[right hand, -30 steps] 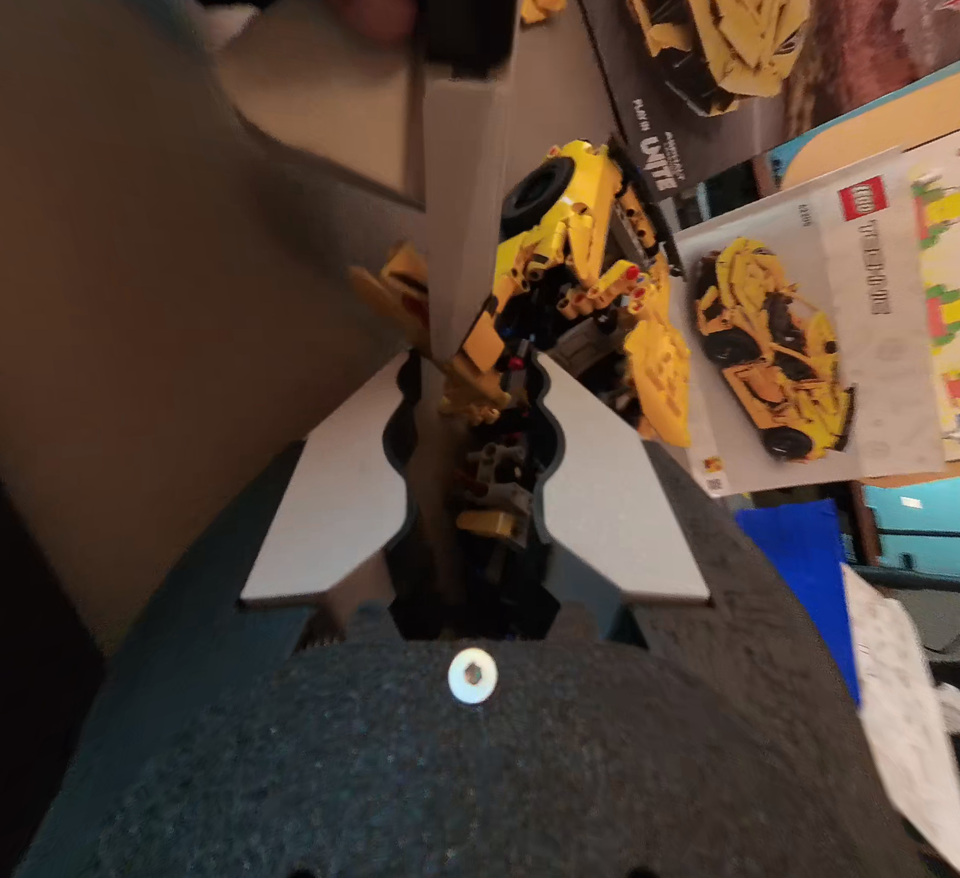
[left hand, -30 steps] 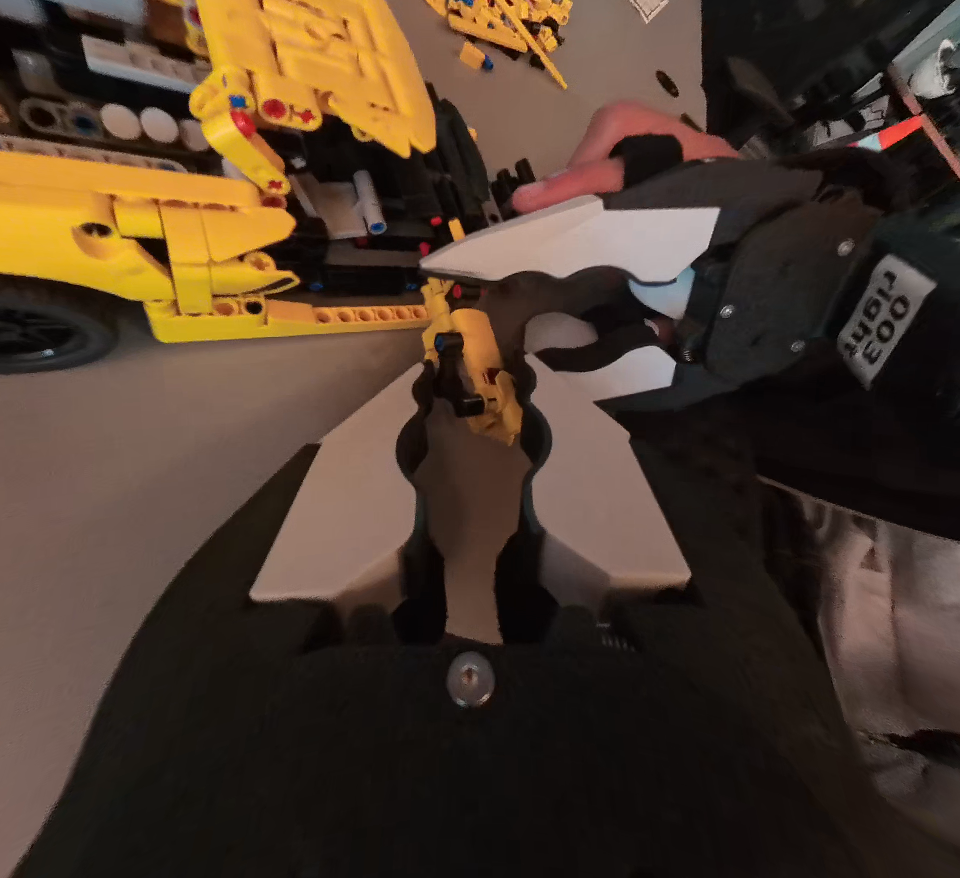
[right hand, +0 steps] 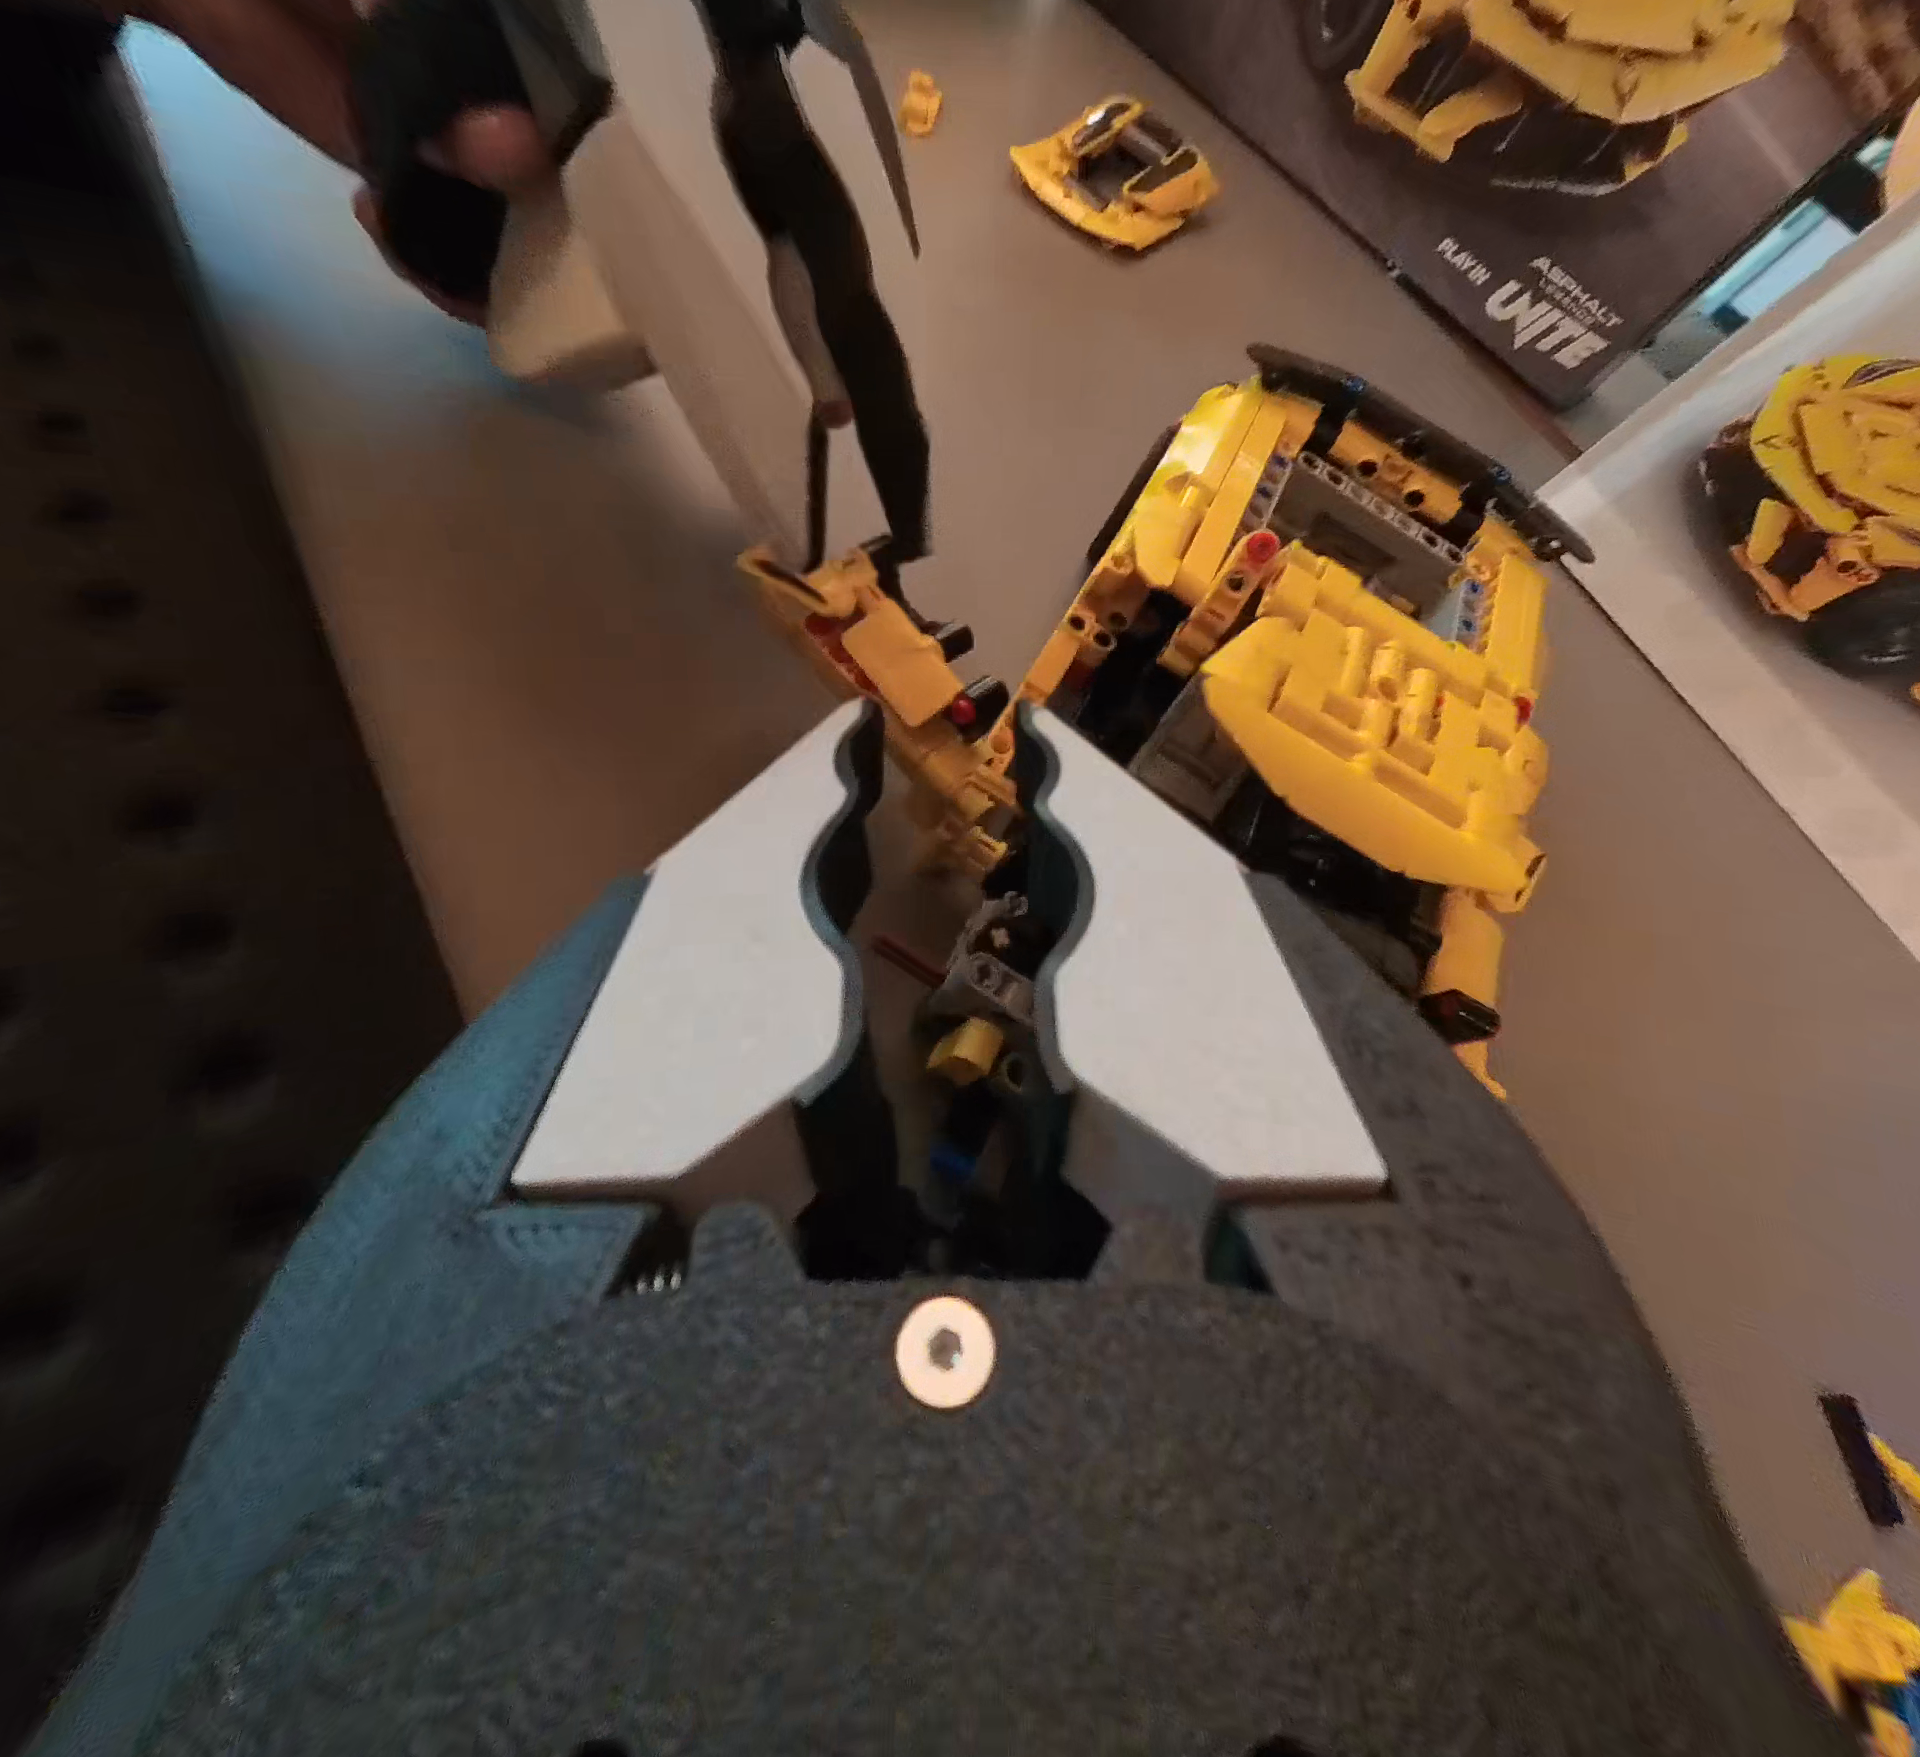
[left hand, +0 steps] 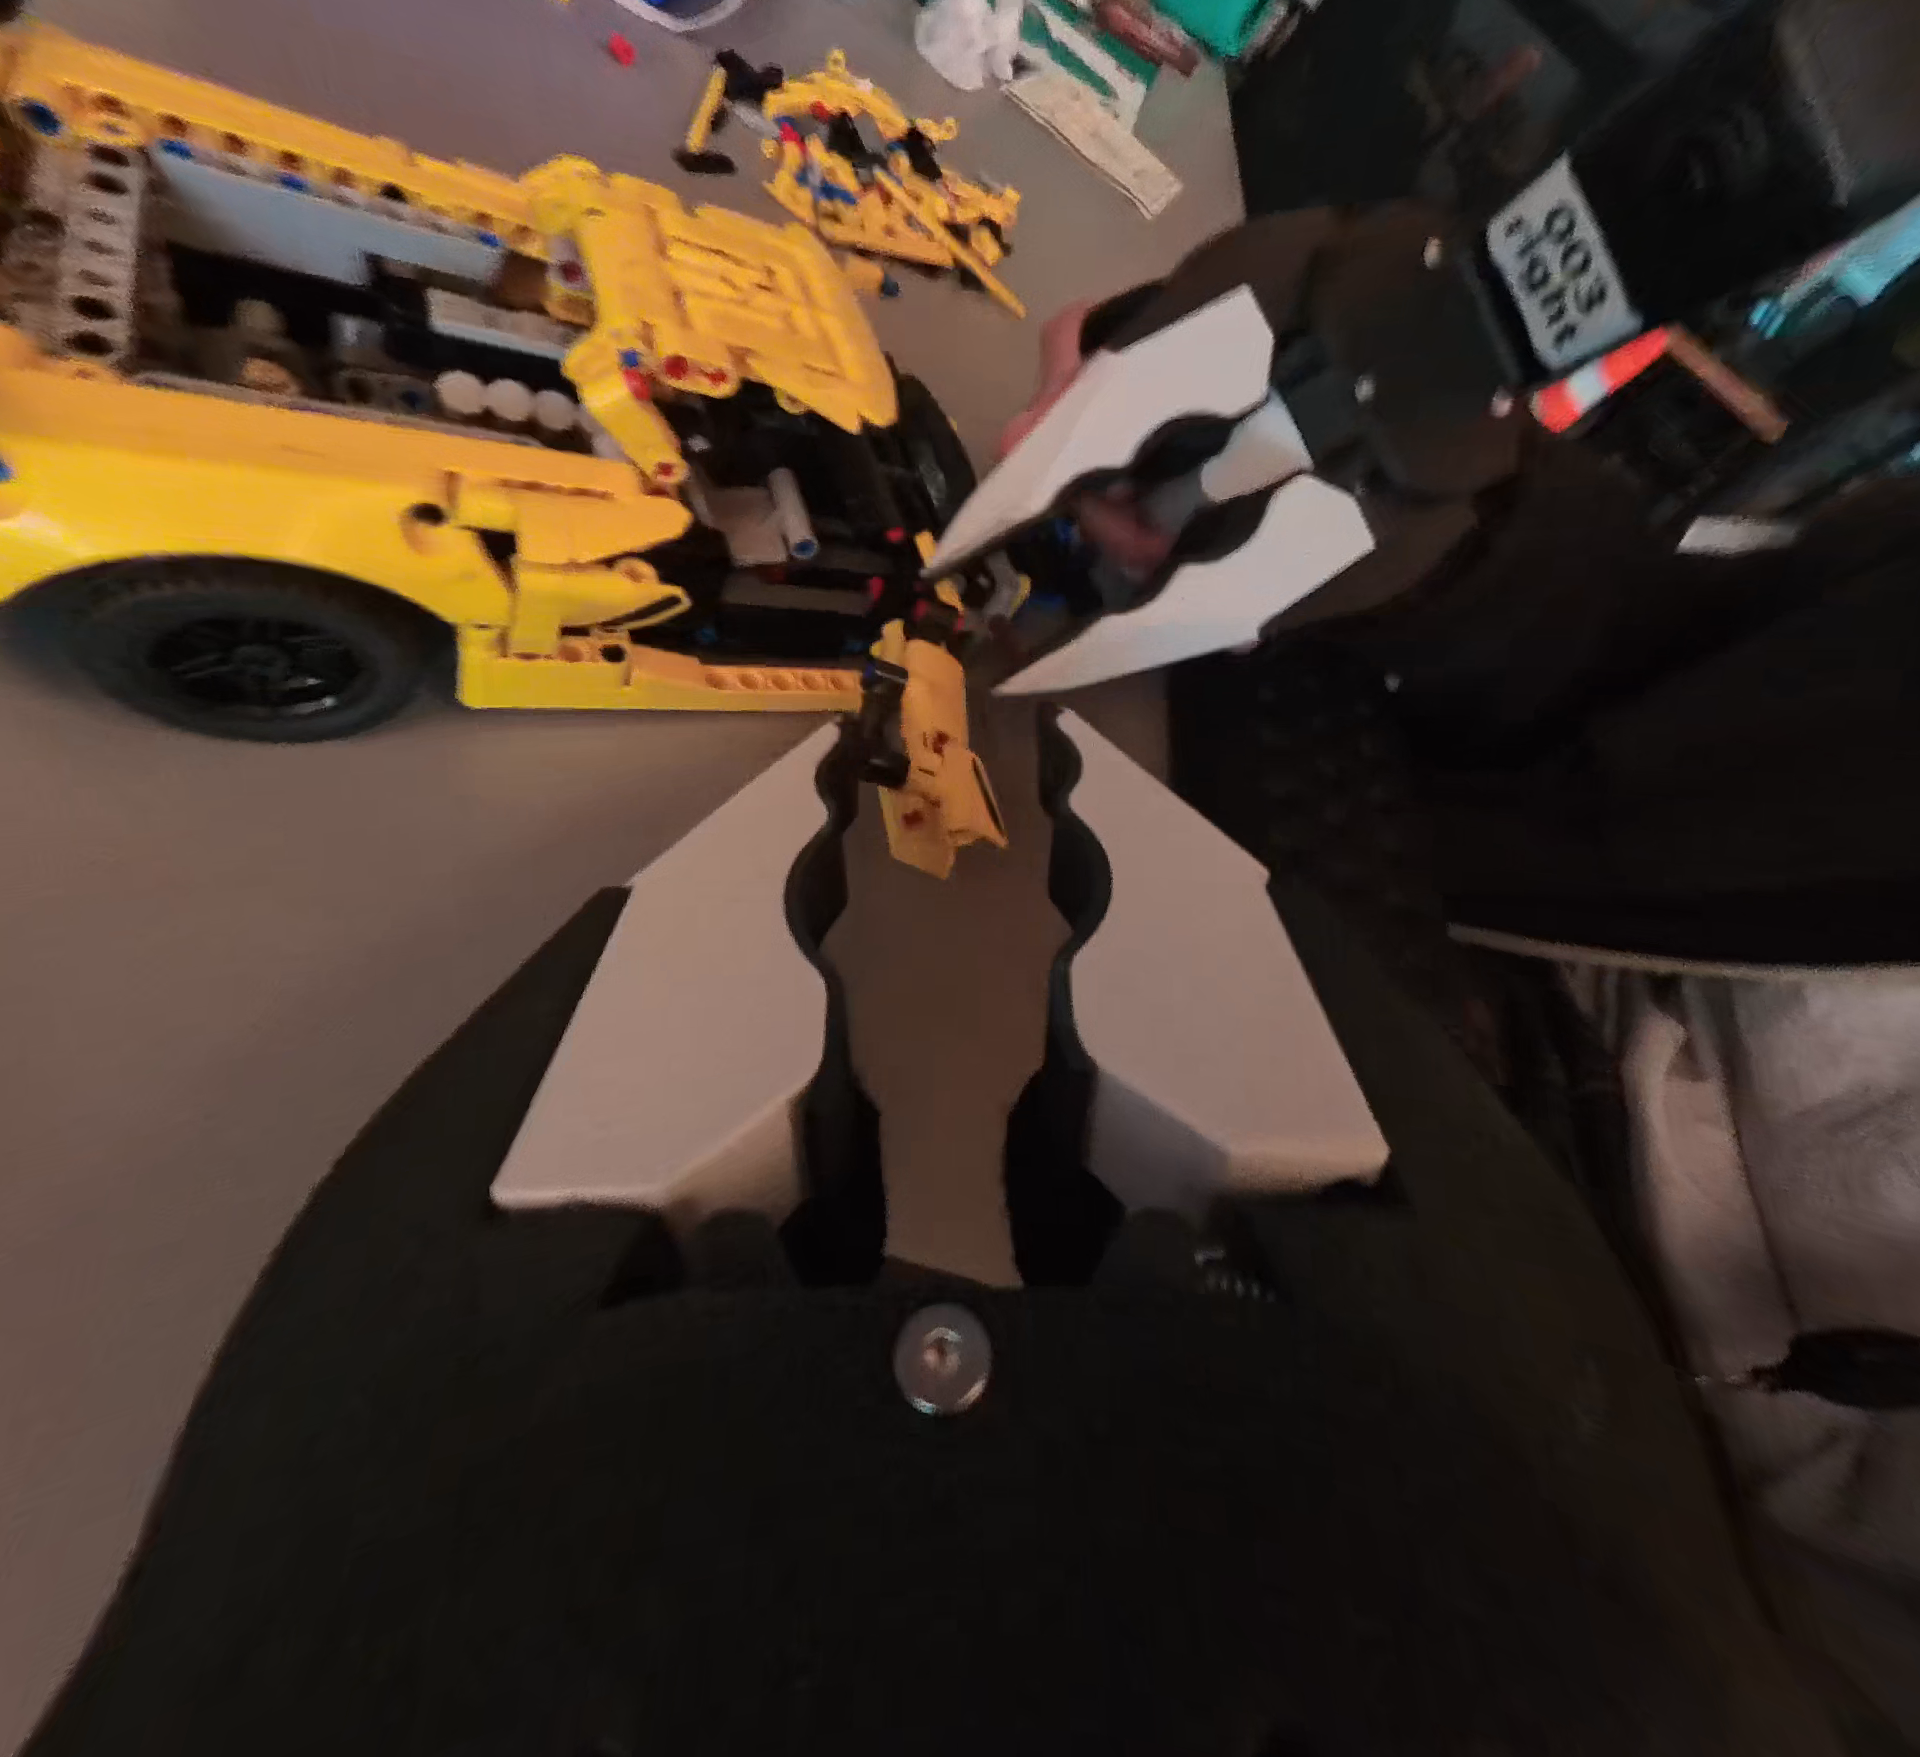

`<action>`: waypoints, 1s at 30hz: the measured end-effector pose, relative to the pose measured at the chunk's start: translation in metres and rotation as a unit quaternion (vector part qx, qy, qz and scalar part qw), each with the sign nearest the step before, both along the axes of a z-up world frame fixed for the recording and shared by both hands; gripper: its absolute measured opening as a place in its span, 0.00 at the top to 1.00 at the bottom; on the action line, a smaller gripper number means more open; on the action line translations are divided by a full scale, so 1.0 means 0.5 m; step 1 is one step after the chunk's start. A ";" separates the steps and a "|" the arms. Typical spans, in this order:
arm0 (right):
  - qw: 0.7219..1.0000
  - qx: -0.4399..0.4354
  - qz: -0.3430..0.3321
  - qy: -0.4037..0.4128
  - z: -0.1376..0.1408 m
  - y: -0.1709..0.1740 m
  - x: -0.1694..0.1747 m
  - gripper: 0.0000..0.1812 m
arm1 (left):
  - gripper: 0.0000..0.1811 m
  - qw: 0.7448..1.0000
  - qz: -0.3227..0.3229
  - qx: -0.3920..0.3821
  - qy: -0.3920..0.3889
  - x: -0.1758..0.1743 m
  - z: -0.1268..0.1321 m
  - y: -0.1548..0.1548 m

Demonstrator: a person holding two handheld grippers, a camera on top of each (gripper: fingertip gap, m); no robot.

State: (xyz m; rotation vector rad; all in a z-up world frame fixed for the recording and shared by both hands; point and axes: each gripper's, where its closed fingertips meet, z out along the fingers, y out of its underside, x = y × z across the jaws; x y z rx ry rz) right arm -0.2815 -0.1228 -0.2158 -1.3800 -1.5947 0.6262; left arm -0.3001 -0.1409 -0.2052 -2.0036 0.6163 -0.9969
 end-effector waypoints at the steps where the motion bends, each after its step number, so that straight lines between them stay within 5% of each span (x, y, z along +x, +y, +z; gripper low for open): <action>1: 1.000 0.009 -0.003 -0.002 -0.001 0.002 -0.001 0.88 | 0.81 0.999 -0.004 0.016 0.033 0.004 -0.012 0.000; 7: 1.000 -0.019 -0.008 0.011 0.007 0.013 0.000 0.95 | 0.82 0.984 -0.004 0.090 0.155 0.021 -0.051 0.016; 19: 1.000 0.009 -0.018 -0.006 -0.005 0.022 -0.007 0.97 | 0.83 0.973 -0.007 0.117 0.197 0.021 -0.060 0.016; 26: 0.995 -0.103 -0.014 0.007 0.004 0.016 -0.002 0.86 | 0.83 0.969 0.003 0.138 0.204 0.019 -0.055 0.020; 30: 0.995 -0.096 -0.031 0.004 0.001 0.017 -0.009 0.94 | 0.83 0.964 0.003 0.156 0.215 0.019 -0.052 0.020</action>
